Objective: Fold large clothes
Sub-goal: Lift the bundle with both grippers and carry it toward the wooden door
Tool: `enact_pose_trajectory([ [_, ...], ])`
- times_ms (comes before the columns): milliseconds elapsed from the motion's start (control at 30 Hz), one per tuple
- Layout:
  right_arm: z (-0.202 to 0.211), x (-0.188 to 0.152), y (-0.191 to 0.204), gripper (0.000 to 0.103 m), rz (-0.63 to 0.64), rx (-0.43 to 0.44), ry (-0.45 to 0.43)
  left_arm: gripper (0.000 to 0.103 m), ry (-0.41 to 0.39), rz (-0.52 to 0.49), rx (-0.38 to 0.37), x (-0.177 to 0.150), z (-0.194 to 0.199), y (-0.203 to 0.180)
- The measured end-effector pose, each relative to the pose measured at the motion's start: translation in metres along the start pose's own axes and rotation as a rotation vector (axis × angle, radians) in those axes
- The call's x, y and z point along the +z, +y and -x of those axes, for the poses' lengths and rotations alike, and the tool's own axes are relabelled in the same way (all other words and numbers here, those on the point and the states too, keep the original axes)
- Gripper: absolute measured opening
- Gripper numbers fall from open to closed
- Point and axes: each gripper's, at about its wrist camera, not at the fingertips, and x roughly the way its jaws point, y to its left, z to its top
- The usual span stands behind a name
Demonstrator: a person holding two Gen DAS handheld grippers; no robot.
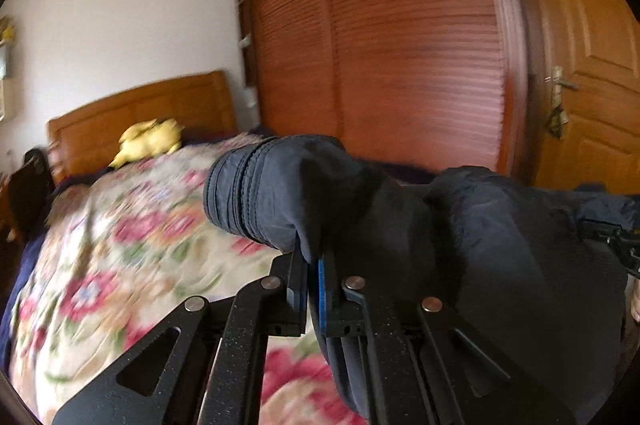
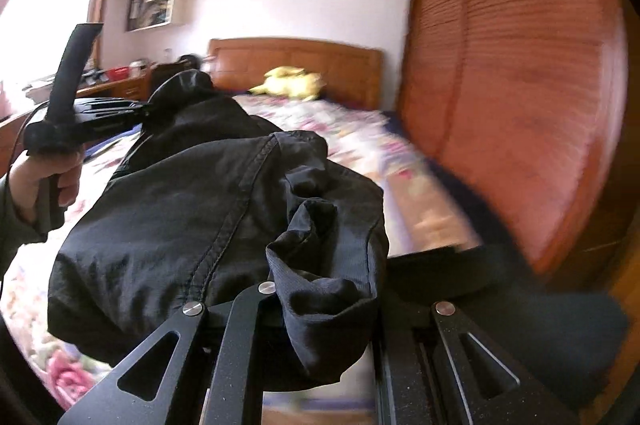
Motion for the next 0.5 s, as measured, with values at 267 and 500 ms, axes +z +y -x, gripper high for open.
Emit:
enact_pose_trajectory([
  [267,0.081,-0.003,-0.11,0.009,0.025,-0.288,0.038,0.004,-0.038,0.052,-0.213,0.038,-0.064,-0.118],
  [500,0.064,-0.087,-0.17,0.01,-0.077,-0.415,0.25,0.004,0.13,0.027,-0.254,-0.017,-0.15,-0.187],
])
